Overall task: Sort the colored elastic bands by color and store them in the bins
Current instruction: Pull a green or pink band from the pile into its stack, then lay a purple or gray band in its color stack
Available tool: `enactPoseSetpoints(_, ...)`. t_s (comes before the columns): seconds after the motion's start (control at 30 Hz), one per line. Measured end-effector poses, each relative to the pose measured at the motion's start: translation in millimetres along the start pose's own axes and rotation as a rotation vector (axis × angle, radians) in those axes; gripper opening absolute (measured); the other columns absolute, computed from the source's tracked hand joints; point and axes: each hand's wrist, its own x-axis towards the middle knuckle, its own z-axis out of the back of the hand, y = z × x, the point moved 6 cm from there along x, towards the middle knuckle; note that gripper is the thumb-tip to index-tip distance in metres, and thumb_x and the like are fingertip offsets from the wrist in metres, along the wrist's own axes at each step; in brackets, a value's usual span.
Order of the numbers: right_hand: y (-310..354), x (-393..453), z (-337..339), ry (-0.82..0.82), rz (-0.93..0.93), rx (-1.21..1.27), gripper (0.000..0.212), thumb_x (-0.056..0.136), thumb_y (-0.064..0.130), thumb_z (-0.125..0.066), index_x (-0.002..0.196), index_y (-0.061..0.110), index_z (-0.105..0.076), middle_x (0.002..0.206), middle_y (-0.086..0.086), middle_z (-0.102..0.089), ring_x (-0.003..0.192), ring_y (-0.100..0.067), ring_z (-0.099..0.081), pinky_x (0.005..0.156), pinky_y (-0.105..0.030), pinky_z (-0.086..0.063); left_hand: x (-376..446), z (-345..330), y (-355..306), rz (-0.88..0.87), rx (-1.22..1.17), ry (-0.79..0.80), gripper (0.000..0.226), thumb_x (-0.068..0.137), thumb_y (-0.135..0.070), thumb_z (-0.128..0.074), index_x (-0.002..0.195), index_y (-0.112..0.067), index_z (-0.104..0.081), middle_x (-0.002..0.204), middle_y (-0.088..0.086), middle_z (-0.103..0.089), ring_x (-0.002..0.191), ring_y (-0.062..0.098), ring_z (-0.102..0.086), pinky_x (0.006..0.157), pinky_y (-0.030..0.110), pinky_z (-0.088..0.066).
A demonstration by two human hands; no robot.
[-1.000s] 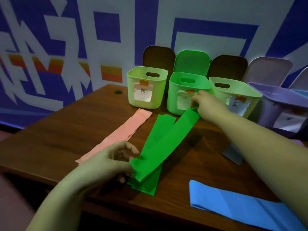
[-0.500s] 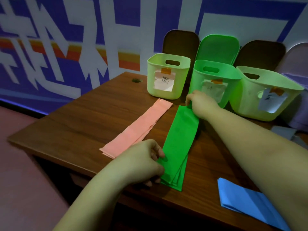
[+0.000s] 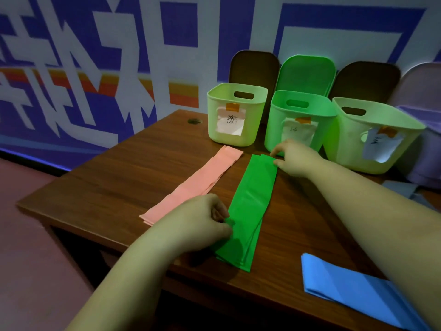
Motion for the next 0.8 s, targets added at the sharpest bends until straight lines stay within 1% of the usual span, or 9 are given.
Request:
enactPoseSetpoints(0.07,-10,-13,9,0.001,0.005,-0.002,0.030,0.092,0.028,-0.056,0.121,0.021,-0.058,0.127,-0.008,-0.050,0.114,-0.026,-0.050,0.094,-0.036,-0.043,6,1,-13,-0.026,0.039,-0.046,0.017,0.082,-0.035,-0.069,0.092,-0.033,-0.056,0.095,-0.010,-0.057,0.087,0.006,-0.056,0.070,0.023,-0.048)
enactPoseSetpoints(0.17,-39,-36,19,0.020,-0.017,0.004,0.031,0.091,0.030,-0.057,0.121,0.023,-0.057,0.128,-0.007,-0.049,0.115,-0.025,-0.050,0.095,-0.035,-0.043,20,-5,-40,-0.082,0.101,-0.103,0.024,0.083,-0.040,-0.067,0.102,-0.030,-0.056,0.109,-0.008,-0.057,0.097,0.011,-0.055,0.079,0.028,-0.049)
enactPoseSetpoints(0.27,-80,-64,25,0.054,-0.057,-0.002,0.035,0.091,0.032,-0.057,0.124,0.021,-0.055,0.128,-0.006,-0.050,0.113,-0.024,-0.051,0.093,-0.034,-0.043,40,-22,-75,-0.149,0.141,-0.120,0.023,0.084,-0.039,-0.065,0.102,-0.028,-0.057,0.114,-0.006,-0.057,0.102,0.012,-0.054,0.082,0.026,-0.045)
enactPoseSetpoints(0.37,-126,-95,30,0.060,-0.128,0.000,0.034,0.089,0.032,-0.060,0.122,0.021,-0.057,0.126,-0.005,-0.052,0.111,-0.022,-0.052,0.093,-0.033,-0.042,67,-53,-107,-0.172,0.188,-0.077,0.029,0.083,-0.037,-0.067,0.107,-0.021,-0.060,0.112,0.000,-0.062,0.104,0.018,-0.057,0.084,0.027,-0.046)
enactPoseSetpoints(0.5,-182,-133,32,0.047,-0.255,0.046,0.033,0.087,0.029,-0.063,0.119,0.020,-0.060,0.125,-0.006,-0.054,0.115,-0.022,-0.052,0.094,-0.030,-0.039,98,-101,-140,-0.192,0.224,-0.015,0.029,0.082,-0.036,-0.068,0.104,-0.017,-0.065,0.110,0.005,-0.067,0.101,0.022,-0.062,0.083,0.028,-0.048)
enactPoseSetpoints(0.6,-218,-155,31,0.014,-0.340,0.126,0.034,0.086,0.028,-0.065,0.118,0.016,-0.060,0.126,-0.008,-0.057,0.114,-0.024,-0.054,0.094,-0.029,-0.041,111,-132,-159,-0.177,0.282,0.021,0.033,0.082,-0.040,-0.068,0.101,-0.013,-0.068,0.104,0.007,-0.068,0.097,0.023,-0.062,0.076,0.028,-0.047)
enactPoseSetpoints(0.7,-243,-167,22,-0.028,-0.434,0.259,0.039,0.086,0.030,-0.066,0.121,0.015,-0.058,0.125,-0.007,-0.060,0.112,-0.023,-0.057,0.092,-0.030,-0.043,121,-151,-171,-0.142,0.319,0.025,0.041,0.073,-0.051,-0.072,0.090,-0.015,-0.064,0.087,0.001,-0.065,0.087,0.021,-0.062,0.067,0.029,-0.044)
enactPoseSetpoints(0.77,-256,-168,18,-0.092,-0.472,0.320,0.040,0.086,0.031,-0.066,0.120,0.013,-0.057,0.123,-0.008,-0.061,0.109,-0.024,-0.058,0.092,-0.032,-0.044,126,-159,-176,-0.127,0.322,0.021,0.048,0.065,-0.055,-0.077,0.086,-0.016,-0.061,0.085,0.000,-0.063,0.081,0.018,-0.060,0.065,0.030,-0.043)
enactPoseSetpoints(0.8,-261,-167,18,-0.127,-0.492,0.345,0.038,0.086,0.032,-0.066,0.118,0.012,-0.056,0.121,-0.009,-0.061,0.107,-0.024,-0.058,0.090,-0.033,-0.045,129,-162,-178,-0.125,0.316,0.025,0.048,0.063,-0.054,-0.079,0.084,-0.015,-0.060,0.086,0.000,-0.063,0.080,0.017,-0.059,0.065,0.030,-0.042)
